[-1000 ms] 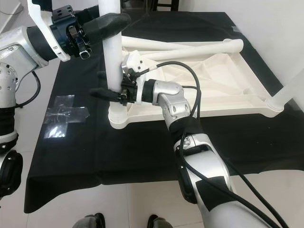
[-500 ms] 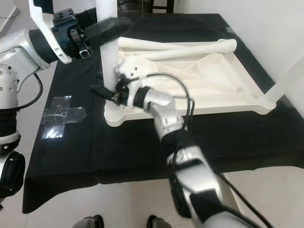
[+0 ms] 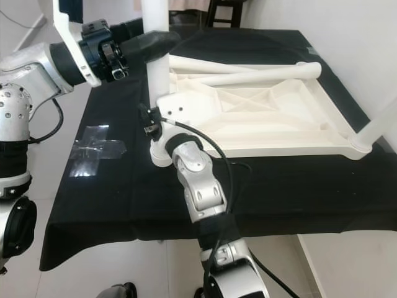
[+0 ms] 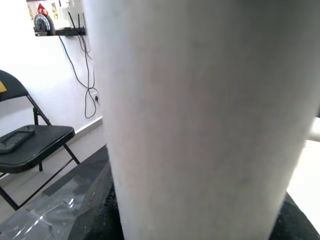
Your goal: Building children table
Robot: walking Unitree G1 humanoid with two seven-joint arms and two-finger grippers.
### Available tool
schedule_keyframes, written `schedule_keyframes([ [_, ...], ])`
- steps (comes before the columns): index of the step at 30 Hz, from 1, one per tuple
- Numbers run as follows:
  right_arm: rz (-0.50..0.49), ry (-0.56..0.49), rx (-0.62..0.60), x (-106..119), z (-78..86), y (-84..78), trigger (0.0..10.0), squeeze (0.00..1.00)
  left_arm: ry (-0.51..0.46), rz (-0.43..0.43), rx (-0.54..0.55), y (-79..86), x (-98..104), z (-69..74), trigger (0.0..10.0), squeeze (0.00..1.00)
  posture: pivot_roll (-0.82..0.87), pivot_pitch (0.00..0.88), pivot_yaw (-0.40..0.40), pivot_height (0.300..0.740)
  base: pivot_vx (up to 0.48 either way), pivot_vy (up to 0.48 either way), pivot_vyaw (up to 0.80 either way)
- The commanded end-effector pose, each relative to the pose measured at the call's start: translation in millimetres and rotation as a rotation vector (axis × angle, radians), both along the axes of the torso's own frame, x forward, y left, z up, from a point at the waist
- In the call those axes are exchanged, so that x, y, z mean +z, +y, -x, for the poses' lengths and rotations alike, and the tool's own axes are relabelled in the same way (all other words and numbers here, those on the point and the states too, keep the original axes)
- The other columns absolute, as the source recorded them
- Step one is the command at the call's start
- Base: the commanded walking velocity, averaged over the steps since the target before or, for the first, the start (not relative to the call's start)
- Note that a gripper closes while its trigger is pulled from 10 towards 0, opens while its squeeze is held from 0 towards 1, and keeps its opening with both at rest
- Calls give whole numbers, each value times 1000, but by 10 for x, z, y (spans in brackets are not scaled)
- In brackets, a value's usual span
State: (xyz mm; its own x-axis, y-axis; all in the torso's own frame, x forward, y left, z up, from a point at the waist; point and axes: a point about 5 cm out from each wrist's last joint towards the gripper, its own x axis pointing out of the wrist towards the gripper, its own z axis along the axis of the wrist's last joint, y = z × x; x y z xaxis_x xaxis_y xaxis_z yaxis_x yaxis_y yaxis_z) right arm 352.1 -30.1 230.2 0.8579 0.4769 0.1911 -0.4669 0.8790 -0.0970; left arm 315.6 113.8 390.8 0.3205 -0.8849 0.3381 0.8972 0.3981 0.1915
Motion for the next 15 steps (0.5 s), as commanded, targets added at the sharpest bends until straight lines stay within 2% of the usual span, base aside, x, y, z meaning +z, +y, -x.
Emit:
schedule_keyframes([
  [1,49,221,-16,-383,-17,28,0,0,-32,-19,-44,-78,6,66,10000,0,150,208,-87,740,0,0,0],
  [8,52,234,-59,-350,8,3,0,0,-31,-28,-26,-69,-9,46,10000,0,152,206,-88,740,0,0,0],
  [9,52,235,-60,-349,1,3,0,0,-30,-28,-22,-66,-11,39,3255,0,152,206,-88,740,0,0,0],
  [10,52,235,-59,-349,-4,4,0,0,-30,-27,-20,-64,-10,34,0,0,153,206,-87,740,0,0,0],
  [15,51,240,-57,-351,-20,10,0,0,-29,-25,-16,-55,-3,27,0,0,152,205,-85,740,0,0,0],
])
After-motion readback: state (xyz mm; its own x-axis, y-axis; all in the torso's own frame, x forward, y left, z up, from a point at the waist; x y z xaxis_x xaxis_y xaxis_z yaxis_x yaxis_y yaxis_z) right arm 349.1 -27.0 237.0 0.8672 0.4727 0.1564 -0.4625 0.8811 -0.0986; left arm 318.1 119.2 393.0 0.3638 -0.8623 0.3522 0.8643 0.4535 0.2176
